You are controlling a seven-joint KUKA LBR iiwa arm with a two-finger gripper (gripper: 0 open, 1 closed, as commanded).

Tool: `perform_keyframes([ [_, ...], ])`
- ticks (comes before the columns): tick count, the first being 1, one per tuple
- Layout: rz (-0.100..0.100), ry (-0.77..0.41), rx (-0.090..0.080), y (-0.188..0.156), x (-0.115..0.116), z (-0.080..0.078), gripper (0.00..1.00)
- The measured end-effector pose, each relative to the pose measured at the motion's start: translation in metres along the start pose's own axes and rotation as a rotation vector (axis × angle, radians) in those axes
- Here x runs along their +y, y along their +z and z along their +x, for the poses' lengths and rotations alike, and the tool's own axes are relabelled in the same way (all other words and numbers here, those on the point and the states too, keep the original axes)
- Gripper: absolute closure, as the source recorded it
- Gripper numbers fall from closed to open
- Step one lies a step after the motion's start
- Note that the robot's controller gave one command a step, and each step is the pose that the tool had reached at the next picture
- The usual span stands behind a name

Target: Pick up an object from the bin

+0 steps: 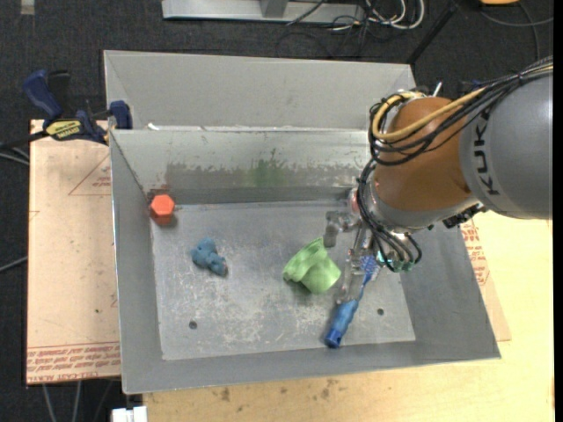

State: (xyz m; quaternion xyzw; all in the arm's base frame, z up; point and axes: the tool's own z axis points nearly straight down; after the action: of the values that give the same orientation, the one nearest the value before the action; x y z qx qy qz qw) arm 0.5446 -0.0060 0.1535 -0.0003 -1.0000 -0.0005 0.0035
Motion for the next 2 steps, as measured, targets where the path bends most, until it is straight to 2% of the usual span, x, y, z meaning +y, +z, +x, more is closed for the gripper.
perform_keyframes([
  [1, -0.001, 0.163, 0.0, 0.0869, 0.0301, 0.0381, 0.0],
  [2, -0.001, 0.163, -0.008, 0.0839, 0.0291, 0.0356, 1.0],
])
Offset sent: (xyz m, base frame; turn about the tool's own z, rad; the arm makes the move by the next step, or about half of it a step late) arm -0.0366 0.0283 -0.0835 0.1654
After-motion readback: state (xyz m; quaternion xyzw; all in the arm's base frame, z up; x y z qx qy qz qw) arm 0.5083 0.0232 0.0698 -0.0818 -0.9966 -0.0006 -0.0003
